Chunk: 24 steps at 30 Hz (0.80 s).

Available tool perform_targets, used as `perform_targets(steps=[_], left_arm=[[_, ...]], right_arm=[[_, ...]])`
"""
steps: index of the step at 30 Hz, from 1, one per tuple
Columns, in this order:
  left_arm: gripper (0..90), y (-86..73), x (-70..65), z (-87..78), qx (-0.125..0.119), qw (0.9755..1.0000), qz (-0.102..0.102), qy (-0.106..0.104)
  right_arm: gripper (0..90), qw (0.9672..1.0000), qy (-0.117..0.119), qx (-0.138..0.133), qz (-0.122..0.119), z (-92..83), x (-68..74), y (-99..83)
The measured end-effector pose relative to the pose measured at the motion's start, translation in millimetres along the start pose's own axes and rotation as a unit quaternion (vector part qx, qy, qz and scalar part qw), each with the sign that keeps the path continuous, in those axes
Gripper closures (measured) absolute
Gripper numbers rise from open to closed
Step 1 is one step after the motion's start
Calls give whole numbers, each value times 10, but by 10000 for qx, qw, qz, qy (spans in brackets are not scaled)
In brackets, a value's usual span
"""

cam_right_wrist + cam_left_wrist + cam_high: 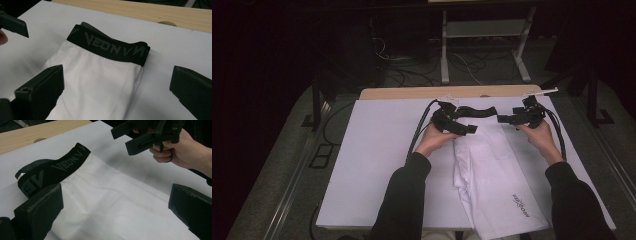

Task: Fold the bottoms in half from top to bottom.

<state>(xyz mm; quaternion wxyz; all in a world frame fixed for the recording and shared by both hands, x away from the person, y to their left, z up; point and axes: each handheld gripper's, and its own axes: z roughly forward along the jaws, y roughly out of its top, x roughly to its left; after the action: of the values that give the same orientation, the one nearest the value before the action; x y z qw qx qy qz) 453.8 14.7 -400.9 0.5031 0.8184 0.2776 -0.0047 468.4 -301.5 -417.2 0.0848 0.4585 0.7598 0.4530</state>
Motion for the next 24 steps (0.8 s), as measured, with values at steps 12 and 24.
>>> perform_targets(steps=[12, 24], left_arm=[[0, 2, 213, 37, -25, 9994, -317, 103], [0, -26, 439, 90, 3, 9977, -630, 234]], right_arm=[[0, 9998, 78, 81, 147, 20, -41, 9], [0, 9997, 117, 149, 169, 29, -55, 51]])
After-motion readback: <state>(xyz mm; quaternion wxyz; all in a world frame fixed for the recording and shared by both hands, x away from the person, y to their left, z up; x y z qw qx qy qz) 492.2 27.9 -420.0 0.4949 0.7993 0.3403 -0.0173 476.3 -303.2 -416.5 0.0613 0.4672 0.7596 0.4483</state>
